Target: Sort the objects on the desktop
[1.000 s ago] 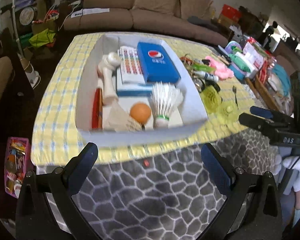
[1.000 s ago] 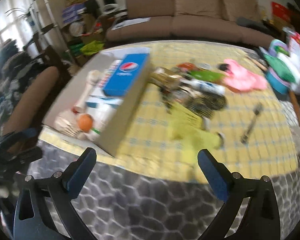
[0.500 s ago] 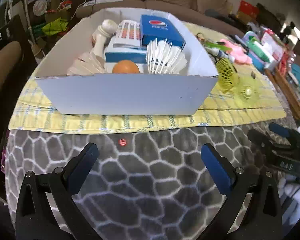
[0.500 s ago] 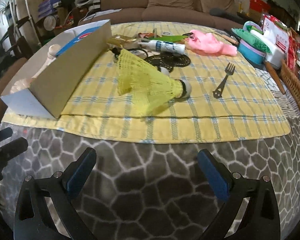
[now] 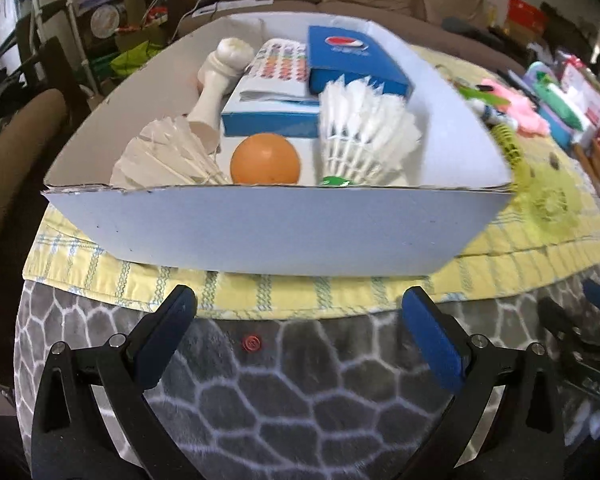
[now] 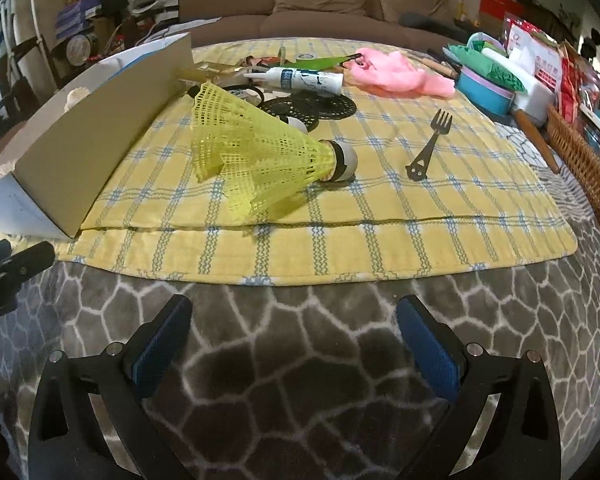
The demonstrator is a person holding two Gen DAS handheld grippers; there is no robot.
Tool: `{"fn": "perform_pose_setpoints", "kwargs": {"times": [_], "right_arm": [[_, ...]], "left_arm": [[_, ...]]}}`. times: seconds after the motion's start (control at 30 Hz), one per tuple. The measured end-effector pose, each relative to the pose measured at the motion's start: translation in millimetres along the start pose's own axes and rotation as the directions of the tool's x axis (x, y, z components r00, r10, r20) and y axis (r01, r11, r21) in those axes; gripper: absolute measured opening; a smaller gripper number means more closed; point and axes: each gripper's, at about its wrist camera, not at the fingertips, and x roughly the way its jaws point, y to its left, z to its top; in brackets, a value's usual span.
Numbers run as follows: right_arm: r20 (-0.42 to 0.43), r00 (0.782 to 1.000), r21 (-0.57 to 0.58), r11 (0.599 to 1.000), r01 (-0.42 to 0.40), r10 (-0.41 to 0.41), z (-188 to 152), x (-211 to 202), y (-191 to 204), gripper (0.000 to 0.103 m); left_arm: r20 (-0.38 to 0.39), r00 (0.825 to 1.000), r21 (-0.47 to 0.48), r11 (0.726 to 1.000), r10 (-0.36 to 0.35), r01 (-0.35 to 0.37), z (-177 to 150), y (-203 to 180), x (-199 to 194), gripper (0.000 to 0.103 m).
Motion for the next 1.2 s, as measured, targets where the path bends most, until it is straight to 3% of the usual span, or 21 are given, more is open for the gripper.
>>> {"fn": "perform_pose_setpoints", "kwargs": {"times": [0.27, 0.4, 1.2], "right_arm": [[-0.001, 1.000, -0.002, 1.000, 0.003, -0.003, 0, 0, 0, 0.103], [-0.001, 1.000, -0.002, 1.000, 0.003, -0.003, 0, 0, 1, 0.103], [-0.001, 1.000, -0.003, 1.000, 0.003, -0.003, 0, 0, 1, 0.103]], "left_arm": [[0.025, 0.999, 0.013, 1.000, 0.021, -0.021, -5, -4, 1, 0.103], [0.028, 0.999, 0.064, 0.997, 0.038, -0.039, -11, -11, -1, 0.103], [0.026, 1.000, 0.047, 0.999, 0.016, -0.017, -12, -9, -1, 0.103]]}}
